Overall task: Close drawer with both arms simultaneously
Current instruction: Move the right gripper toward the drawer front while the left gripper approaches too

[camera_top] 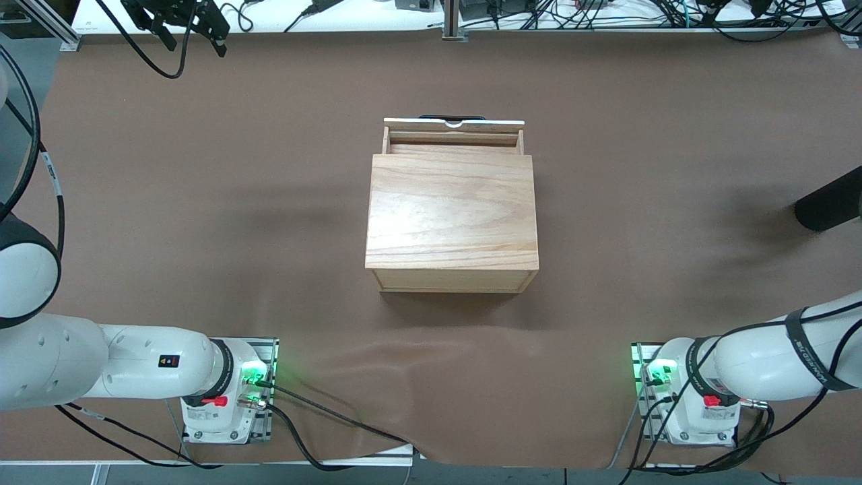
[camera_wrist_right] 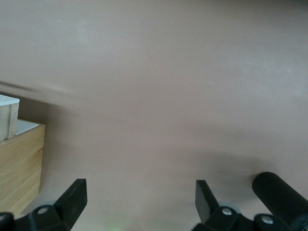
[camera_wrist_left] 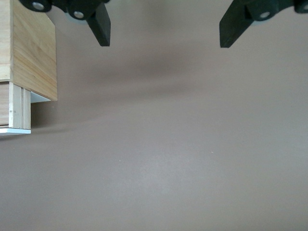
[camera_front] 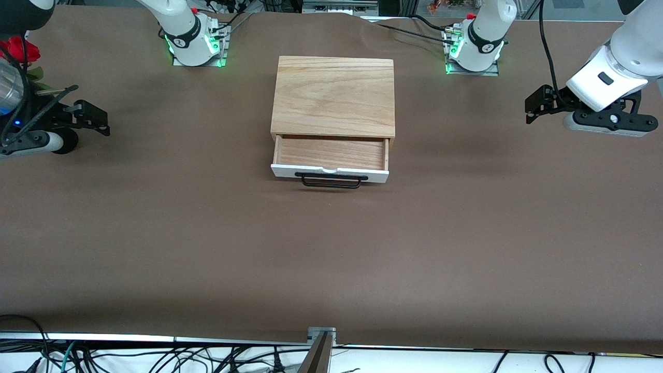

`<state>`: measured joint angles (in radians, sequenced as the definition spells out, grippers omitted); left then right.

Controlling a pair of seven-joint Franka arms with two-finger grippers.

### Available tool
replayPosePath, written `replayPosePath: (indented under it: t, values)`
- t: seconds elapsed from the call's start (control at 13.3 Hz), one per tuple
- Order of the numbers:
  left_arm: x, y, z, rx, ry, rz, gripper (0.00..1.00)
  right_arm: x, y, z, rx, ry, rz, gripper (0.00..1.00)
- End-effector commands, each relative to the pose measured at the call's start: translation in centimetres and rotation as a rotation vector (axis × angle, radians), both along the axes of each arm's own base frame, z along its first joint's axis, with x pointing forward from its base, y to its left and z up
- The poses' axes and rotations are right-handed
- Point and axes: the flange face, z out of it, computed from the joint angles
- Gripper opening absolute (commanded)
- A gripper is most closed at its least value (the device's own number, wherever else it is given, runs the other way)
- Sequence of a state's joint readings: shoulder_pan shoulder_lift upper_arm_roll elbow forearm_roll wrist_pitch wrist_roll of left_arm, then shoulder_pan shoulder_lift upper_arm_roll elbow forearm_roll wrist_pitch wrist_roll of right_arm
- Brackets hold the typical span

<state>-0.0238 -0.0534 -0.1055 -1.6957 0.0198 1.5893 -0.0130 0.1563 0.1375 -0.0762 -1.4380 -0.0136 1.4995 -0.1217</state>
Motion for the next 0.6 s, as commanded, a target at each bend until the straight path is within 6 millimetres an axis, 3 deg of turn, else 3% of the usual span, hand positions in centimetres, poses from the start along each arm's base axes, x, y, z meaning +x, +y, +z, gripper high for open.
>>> replayPosePath:
  t: [0.0,0.3,0.38,0.45,0.53]
  values:
    - [0.3,0.0,0.4,0.009,0.005,-0.023,1.00,0.8,2.1,-0.9,-0.001,-0.018,0.041,1.00]
    - [0.3,0.0,0.4,0.010,0.006,-0.023,1.00,2.6,3.1,-3.4,-0.002,-0.017,0.052,1.00]
    - [0.2,0.0,0.4,0.008,0.008,-0.022,1.00,3.4,3.6,-5.7,-0.007,0.020,0.061,1.00]
    - [0.2,-0.6,-0.1,-0.007,0.031,-0.030,1.00,4.3,4.3,-9.6,-0.015,0.097,0.072,1.00]
    - [0.6,-1.1,-1.3,-0.044,0.067,-0.029,1.00,4.4,5.2,-9.4,0.023,0.084,0.084,1.00]
